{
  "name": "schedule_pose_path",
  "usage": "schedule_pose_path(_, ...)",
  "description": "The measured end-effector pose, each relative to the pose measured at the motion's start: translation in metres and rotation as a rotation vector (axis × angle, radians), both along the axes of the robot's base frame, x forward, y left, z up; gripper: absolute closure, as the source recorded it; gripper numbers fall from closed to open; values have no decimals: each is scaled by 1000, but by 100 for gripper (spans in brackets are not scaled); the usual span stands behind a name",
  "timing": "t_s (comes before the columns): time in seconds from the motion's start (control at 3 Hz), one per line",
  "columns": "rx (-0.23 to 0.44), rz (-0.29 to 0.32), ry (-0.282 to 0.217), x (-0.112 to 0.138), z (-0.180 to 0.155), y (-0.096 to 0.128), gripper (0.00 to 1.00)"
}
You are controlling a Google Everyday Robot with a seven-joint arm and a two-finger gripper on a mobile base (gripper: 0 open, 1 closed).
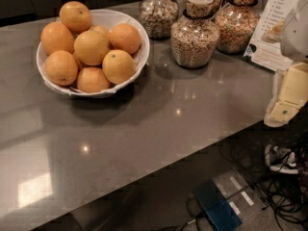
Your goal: Pick orange from white bowl
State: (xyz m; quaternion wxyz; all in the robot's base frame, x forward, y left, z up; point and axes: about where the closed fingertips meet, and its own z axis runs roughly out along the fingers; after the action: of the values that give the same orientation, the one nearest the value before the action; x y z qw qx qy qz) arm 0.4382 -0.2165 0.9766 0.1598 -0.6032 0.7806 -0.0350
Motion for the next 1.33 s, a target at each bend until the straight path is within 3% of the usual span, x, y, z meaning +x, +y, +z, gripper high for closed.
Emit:
schedule_pose_path(0.33, 5, 3, -3, 2, -1, 2, 0)
schedule_pose_path(0.67, 50, 31, -32, 18, -10, 23, 0)
schedule_pose_path(1.0, 100, 104, -74, 42, -13, 58, 0)
schedule_pose_path(1.33, 101, 104, -74, 42, -13, 58, 0)
